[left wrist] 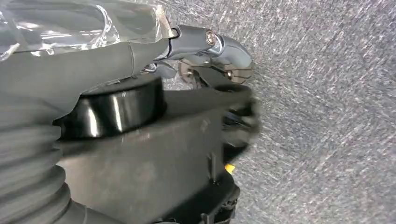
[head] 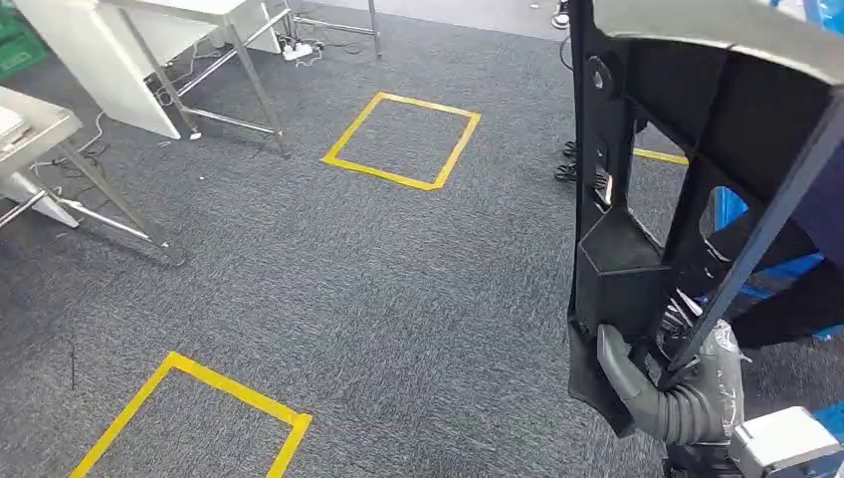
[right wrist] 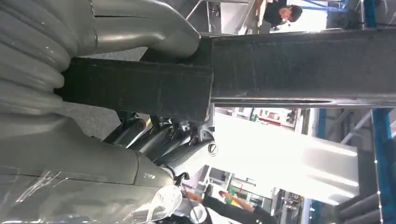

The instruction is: Take the parts from the cabinet and place them on the table.

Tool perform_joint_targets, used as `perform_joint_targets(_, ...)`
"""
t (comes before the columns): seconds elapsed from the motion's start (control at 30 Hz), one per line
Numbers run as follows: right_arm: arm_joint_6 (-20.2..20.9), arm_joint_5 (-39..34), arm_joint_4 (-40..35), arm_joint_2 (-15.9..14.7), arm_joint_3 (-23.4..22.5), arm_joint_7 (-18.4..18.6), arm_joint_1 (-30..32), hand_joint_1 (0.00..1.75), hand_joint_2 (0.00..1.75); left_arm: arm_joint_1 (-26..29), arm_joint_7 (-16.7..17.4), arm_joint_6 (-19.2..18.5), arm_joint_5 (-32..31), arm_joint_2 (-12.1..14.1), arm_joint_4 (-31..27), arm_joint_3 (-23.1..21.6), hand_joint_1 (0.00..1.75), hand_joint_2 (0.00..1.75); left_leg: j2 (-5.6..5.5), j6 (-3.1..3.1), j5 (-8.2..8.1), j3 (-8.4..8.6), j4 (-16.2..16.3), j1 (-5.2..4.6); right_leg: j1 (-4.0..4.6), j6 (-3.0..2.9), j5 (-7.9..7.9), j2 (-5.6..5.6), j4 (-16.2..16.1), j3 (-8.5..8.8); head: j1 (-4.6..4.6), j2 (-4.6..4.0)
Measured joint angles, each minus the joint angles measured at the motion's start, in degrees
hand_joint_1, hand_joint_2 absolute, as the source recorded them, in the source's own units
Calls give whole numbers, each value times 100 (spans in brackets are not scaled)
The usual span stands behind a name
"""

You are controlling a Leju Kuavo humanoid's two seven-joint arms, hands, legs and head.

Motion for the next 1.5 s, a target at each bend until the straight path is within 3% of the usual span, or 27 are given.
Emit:
perform_joint_targets(0.1,0,-2,-2,0,-6,0,1,175,175,0,0,-2,0,-2,0,0,0,175,56,14,18,38,-80,-17,-1,1,-2,-4,-4,2,0,-2)
perform_joint_targets(0.13,0,-17,-7,-4,-24,0,0,175,175,-22,2,-9,4,-2,0,0,0,175,232,51,-83,123,-264,-94,24,34,-22,-49,-8,16,0,-2)
perform_joint_targets(0.17,-4,-17,-13,-4,-35,0,6,175,175,-31,0,-9,7,-2,0,0,0,175,204,67,-79,117,-278,-104,-4,41,-20,-63,-31,10,2,0)
perform_joint_targets(0.2,-7,-28,-30,-15,-61,13,2,175,175,-6,0,-11,7,-4,0,0,0,175,63,136,-53,203,-415,-135,-2,123,-53,-211,-94,114,0,0)
perform_joint_targets(0.23,-9,-31,-35,-33,-81,15,30,175,175,17,2,-11,6,-24,0,0,0,175,24,112,11,321,-507,-59,-32,128,-97,-93,-33,116,6,2)
perform_joint_targets(0.3,-13,-22,-57,-57,-114,0,29,175,175,-24,0,-11,9,-28,2,0,0,175,-73,176,16,378,-562,-44,-8,144,-433,250,629,-203,15,0)
perform_joint_targets(0.37,-20,-33,-65,-87,-127,17,67,175,175,-28,0,-17,7,-66,2,-2,0,175,-200,178,6,391,-560,-29,-12,174,-740,301,1516,-730,31,0)
perform_joint_targets(0.43,-20,-33,-66,-90,-129,15,73,175,175,-17,0,-17,9,-81,2,-4,0,175,-324,165,-6,405,-554,0,-35,216,-545,301,1545,-857,31,0)
perform_joint_targets(0.5,-20,-31,-68,-94,-149,15,73,175,175,-11,0,-17,9,-83,2,-7,0,175,-453,101,-48,426,-500,56,-79,282,7,329,688,-512,31,0)
perform_joint_targets(0.53,-20,-31,-68,-94,-151,15,74,175,175,-12,0,-17,9,-81,2,-7,0,175,-507,38,-96,414,-430,68,-134,350,240,449,200,-289,37,0)
perform_joint_targets(0.57,-20,-31,-68,-98,-153,15,73,175,175,-22,0,-17,9,-74,2,-4,0,175,-549,-25,-165,347,-323,44,-140,372,171,642,34,-224,63,0)
perform_joint_targets(0.6,-20,-30,-74,-105,-162,15,77,175,175,-24,0,-13,7,-81,2,-7,0,175,-595,-33,-188,301,-279,51,-147,256,191,590,39,-249,63,0)
perform_joint_targets(0.7,-17,-31,-74,-105,-164,15,65,175,175,-8,0,-15,11,-74,2,-4,0,175,-679,-52,-185,281,-284,68,-126,153,185,444,47,-248,57,0)
perform_joint_targets(0.73,-17,-35,-76,-109,-170,15,58,175,175,-9,0,-17,9,-68,2,-4,0,175,-530,-87,-243,269,-193,66,-113,122,189,403,34,-229,57,0)
perform_joint_targets(0.8,0,-35,-81,-118,-175,15,55,175,175,-28,-2,-17,0,-66,2,-4,0,175,-235,-156,-598,-42,464,76,-103,87,174,323,34,-222,55,0)
perform_joint_targets(0.9,20,-37,-81,-122,-181,15,41,175,175,-52,-20,-15,-7,-46,2,-4,0,175,-202,-165,-1009,-667,1667,81,-66,53,142,170,34,-214,55,0)
perform_joint_targets(0.93,22,-46,-81,-122,-181,18,40,175,175,-43,-20,-15,-7,-44,2,-4,0,175,-204,-138,-922,-661,1610,76,-55,44,129,128,34,-201,55,0)
perform_joint_targets(1.0,44,-56,-81,-122,-181,18,10,175,175,-20,-20,-73,-26,-39,4,-7,0,175,-186,-49,-474,-259,786,36,-28,40,94,48,34,-144,52,0)
perform_joint_targets(1.03,53,-72,-81,-122,-181,17,0,175,175,-13,-31,-134,-44,-35,4,-11,0,175,-117,12,-222,26,223,-4,-23,46,74,11,32,-104,52,0)
perform_joint_targets(1.07,59,-79,-81,-122,-181,17,-2,175,175,-17,-50,-201,-66,-33,4,-24,0,175,142,76,-138,242,-246,-79,-27,43,62,-27,16,-77,52,-2)
perform_joint_targets(1.1,59,-85,-79,-122,-181,15,-4,175,175,-30,-63,-256,-81,-35,2,-41,0,175,190,93,-175,250,-278,-113,-3,64,54,-72,8,-77,53,0)
perform_joint_targets(1.23,59,-131,-79,-122,-181,15,-29,175,175,-22,-98,-310,-94,-44,2,-98,0,175,24,146,-139,284,-405,-152,-45,155,39,-209,-68,0,52,0)
perform_joint_targets(1.27,57,-136,-74,-125,-188,18,-11,175,175,-3,-103,-317,-92,-48,2,-103,0,175,-28,123,-64,412,-515,-80,-55,164,-13,-34,45,-16,57,0)
perform_joint_targets(1.33,59,-131,-74,-129,-188,2,-25,175,175,-22,-103,-315,-94,-42,4,-114,0,175,-88,183,-62,451,-548,-48,-31,161,-378,238,696,-333,63,0)
perform_joint_targets(1.4,59,-138,-72,-138,-192,20,-2,175,175,-26,-101,-361,-94,-81,2,-138,0,175,-207,192,-74,462,-545,-42,-31,196,-690,301,1601,-857,70,0)
perform_joint_targets(1.43,61,-135,-72,-138,-192,15,-1,175,175,-26,-101,-369,-94,-85,2,-140,0,175,-261,191,-78,467,-543,-34,-40,209,-658,300,1743,-979,72,0)
perform_joint_targets(1.5,74,-138,-72,-138,-192,15,-8,175,175,-23,-101,-402,-88,-85,4,-140,0,175,-395,146,-109,503,-524,6,-63,261,-224,305,1232,-819,70,0)
